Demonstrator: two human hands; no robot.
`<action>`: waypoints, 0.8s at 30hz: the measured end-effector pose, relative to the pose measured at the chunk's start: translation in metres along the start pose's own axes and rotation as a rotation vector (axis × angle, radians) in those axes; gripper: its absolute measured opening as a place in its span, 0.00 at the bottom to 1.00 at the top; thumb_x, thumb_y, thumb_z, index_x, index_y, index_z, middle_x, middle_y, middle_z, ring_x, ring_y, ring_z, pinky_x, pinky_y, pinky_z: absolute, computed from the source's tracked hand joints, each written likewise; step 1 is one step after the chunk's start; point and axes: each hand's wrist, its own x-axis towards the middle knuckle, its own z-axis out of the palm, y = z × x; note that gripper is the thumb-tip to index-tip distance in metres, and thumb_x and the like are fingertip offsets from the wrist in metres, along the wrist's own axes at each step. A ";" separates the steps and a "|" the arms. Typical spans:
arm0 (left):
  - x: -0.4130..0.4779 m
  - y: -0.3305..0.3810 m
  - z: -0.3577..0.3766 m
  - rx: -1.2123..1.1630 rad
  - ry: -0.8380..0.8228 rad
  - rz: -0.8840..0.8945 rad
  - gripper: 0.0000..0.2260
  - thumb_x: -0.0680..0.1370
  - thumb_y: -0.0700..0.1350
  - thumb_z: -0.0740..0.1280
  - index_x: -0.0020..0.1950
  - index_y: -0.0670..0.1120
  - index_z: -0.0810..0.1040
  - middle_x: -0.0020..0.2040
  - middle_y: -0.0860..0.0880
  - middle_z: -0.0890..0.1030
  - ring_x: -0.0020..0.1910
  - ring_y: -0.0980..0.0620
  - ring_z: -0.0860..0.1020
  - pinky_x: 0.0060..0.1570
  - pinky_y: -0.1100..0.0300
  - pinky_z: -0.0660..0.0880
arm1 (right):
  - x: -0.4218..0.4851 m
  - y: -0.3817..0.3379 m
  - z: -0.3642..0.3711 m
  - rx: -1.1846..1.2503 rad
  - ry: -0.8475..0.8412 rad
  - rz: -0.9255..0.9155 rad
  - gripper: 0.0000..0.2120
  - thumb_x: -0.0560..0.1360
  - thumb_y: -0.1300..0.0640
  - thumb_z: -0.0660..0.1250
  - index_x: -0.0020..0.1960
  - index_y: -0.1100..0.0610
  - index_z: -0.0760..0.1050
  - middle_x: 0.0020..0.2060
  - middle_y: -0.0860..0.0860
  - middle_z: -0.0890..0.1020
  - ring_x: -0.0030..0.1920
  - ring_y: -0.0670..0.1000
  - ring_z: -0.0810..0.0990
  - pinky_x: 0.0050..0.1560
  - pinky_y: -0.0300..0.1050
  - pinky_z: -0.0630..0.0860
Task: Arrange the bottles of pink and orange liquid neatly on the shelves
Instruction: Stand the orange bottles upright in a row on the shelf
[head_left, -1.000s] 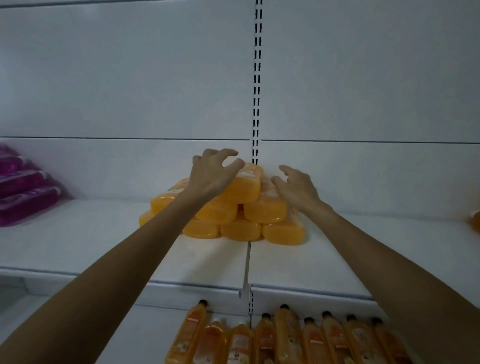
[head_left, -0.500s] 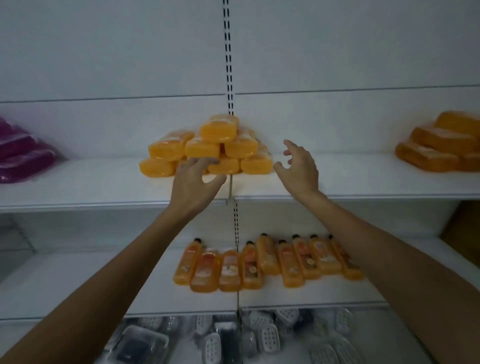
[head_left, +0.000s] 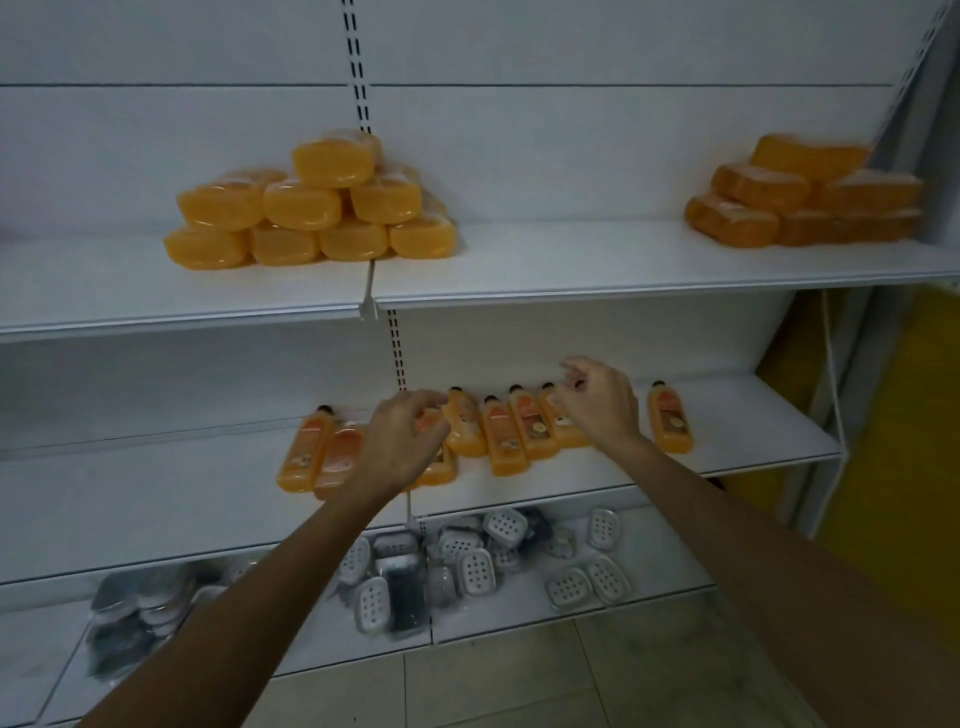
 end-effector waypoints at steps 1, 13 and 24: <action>0.001 -0.003 0.009 0.000 -0.023 -0.017 0.14 0.75 0.41 0.66 0.61 0.45 0.78 0.60 0.45 0.78 0.55 0.50 0.75 0.53 0.59 0.70 | 0.000 0.015 0.001 -0.003 -0.018 0.055 0.16 0.74 0.55 0.67 0.61 0.55 0.78 0.55 0.53 0.82 0.55 0.55 0.79 0.52 0.44 0.75; 0.078 -0.077 0.135 0.025 -0.136 -0.312 0.13 0.77 0.42 0.66 0.61 0.44 0.77 0.58 0.45 0.79 0.50 0.50 0.76 0.48 0.62 0.69 | 0.073 0.177 0.078 -0.046 -0.357 0.364 0.25 0.72 0.49 0.69 0.65 0.58 0.72 0.59 0.56 0.78 0.59 0.57 0.76 0.57 0.49 0.74; 0.173 -0.156 0.245 0.196 -0.115 -0.648 0.29 0.76 0.59 0.63 0.68 0.41 0.66 0.64 0.38 0.72 0.62 0.39 0.72 0.60 0.46 0.71 | 0.178 0.263 0.167 -0.266 -0.491 0.153 0.15 0.78 0.47 0.62 0.55 0.59 0.74 0.48 0.56 0.80 0.48 0.56 0.79 0.39 0.42 0.70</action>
